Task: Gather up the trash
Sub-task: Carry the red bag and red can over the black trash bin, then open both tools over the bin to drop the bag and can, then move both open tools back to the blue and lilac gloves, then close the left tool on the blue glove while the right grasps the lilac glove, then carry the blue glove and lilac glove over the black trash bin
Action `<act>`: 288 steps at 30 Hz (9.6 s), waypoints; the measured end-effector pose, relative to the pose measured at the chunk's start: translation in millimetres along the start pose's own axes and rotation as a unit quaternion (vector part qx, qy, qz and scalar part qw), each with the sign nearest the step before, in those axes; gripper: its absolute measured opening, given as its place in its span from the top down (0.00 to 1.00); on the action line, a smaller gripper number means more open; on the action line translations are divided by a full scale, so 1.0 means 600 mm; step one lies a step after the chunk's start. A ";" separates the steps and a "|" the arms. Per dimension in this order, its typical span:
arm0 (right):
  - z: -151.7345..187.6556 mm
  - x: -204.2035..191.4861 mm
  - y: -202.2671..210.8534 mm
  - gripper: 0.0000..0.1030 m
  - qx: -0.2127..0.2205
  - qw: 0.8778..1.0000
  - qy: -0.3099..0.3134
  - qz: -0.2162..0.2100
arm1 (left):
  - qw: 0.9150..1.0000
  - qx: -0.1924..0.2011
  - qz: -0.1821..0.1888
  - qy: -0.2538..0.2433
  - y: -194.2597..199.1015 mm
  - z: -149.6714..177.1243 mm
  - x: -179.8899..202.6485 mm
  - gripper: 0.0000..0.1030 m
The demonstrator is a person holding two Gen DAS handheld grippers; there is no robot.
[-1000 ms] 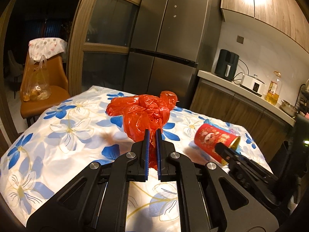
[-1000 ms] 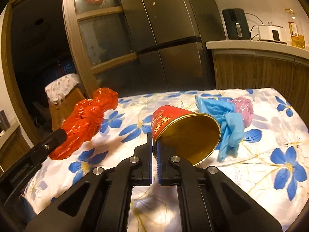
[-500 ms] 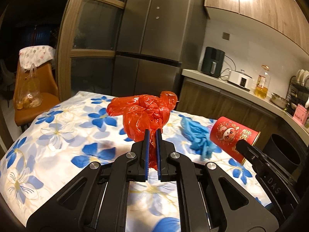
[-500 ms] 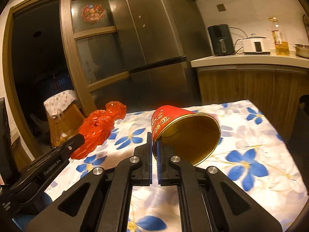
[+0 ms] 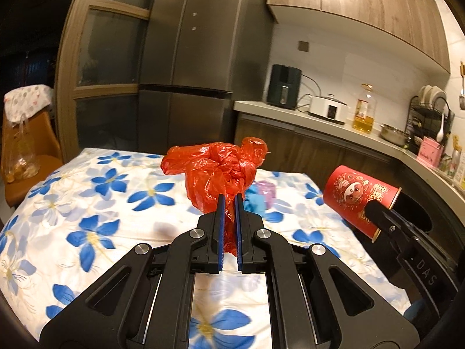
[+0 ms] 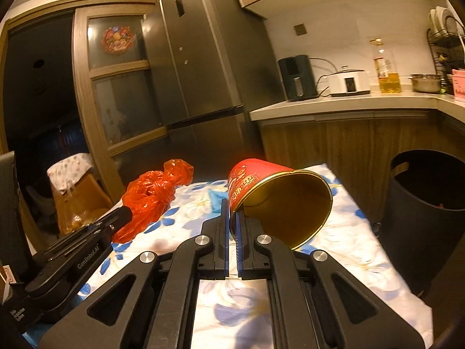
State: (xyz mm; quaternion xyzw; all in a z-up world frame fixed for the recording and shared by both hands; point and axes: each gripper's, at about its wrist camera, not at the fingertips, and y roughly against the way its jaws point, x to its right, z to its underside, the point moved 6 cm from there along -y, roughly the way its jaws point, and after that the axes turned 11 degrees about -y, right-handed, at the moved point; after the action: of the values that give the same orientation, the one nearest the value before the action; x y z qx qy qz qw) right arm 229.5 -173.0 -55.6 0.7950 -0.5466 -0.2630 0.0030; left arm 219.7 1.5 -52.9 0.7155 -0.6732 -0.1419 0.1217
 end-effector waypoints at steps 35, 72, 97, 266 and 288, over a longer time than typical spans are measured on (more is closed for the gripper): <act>-0.084 0.207 0.115 0.96 0.074 0.989 -0.027 0.125 | 0.986 0.039 0.134 -0.088 -0.032 -0.069 0.301 0.95; -0.171 0.353 0.118 0.96 0.110 0.972 -0.041 0.204 | 0.957 0.053 0.248 -0.139 -0.112 -0.097 0.528 0.95; -0.180 0.387 0.091 0.77 0.097 0.973 -0.060 0.200 | 0.939 0.040 0.292 -0.175 -0.145 -0.070 0.570 0.82; -0.123 0.221 0.036 0.97 0.056 0.983 -0.030 0.173 | 0.989 0.055 0.123 -0.066 -0.094 -0.096 0.260 1.00; -0.183 0.378 0.117 0.97 0.109 0.960 -0.063 0.248 | 0.953 0.067 0.271 -0.121 -0.125 -0.128 0.534 1.00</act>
State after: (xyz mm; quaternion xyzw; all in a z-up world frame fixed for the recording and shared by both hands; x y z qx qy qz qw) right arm 274.8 -430.0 -34.4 0.6115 -0.7513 -0.2423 -0.0533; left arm 334.9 -314.8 -21.2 0.4899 -0.8594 -0.1439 0.0249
